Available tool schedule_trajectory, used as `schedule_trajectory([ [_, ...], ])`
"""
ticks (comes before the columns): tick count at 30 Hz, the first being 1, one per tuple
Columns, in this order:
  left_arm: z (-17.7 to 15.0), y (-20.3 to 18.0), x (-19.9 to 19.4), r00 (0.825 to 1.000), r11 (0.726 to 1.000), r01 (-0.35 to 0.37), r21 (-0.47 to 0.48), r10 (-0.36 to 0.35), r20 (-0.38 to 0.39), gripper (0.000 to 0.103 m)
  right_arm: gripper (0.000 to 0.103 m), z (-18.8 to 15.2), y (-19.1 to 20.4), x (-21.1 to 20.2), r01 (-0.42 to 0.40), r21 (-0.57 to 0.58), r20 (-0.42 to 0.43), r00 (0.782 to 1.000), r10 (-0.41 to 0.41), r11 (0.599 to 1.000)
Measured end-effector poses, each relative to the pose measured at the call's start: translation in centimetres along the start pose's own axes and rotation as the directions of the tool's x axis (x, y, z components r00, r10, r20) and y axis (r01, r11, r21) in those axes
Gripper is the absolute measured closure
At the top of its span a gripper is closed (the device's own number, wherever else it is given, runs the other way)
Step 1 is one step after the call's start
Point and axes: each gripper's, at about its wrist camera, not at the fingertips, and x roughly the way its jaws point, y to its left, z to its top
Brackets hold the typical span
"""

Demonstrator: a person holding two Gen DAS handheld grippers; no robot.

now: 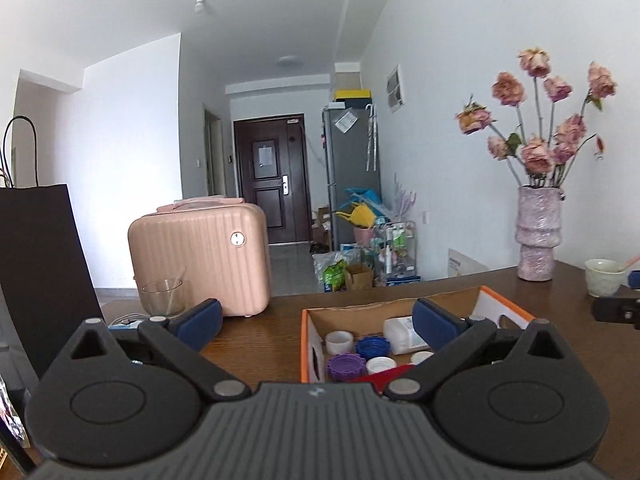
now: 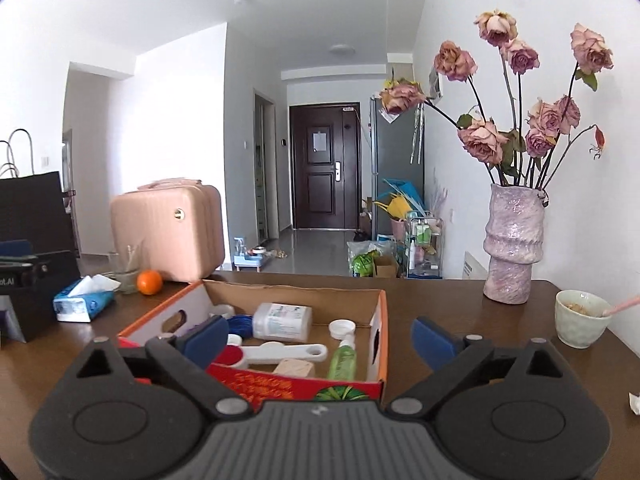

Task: Organize rigid objects

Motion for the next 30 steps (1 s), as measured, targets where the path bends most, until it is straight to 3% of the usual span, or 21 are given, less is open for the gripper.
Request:
schedule_trajectory([
  [6, -0.9, 0.0, -2.8, 1.000, 1.000, 0.019, -0.005, -0.019, -0.004, 0.000, 0.004, 0.1, 1.5, -2.2, 0.010, -0.014, 0.023, 1.000, -0.010, 1.000],
  [13, -3.2, 0.3, -8.0, 0.998, 0.993, 0.062, -0.099, -0.063, -0.005, 0.000, 0.003, -0.7, 3.2, -6.0, 0.018, -0.026, 0.008, 1.000, -0.018, 1.000],
  [17, -5.3, -0.1, -12.5, 0.998, 0.995, 0.060, -0.085, -0.062, -0.016, 0.000, 0.002, -3.0, 4.6, -9.2, -0.007, -0.024, 0.002, 1.000, 0.007, 1.000],
  [25, -9.9, -0.2, -20.3, 0.998, 0.999, -0.025, -0.026, 0.023, -0.053, 0.000, 0.002, -10.4, 6.3, -17.2, -0.023, 0.019, -0.049, 0.999, 0.024, 1.000],
  [30, -12.4, 0.6, -24.9, 0.993, 0.995, -0.044, -0.092, 0.033, -0.117, 0.000, 0.002, -14.3, 7.1, -21.4, -0.017, 0.000, -0.113, 0.993, 0.016, 1.000],
])
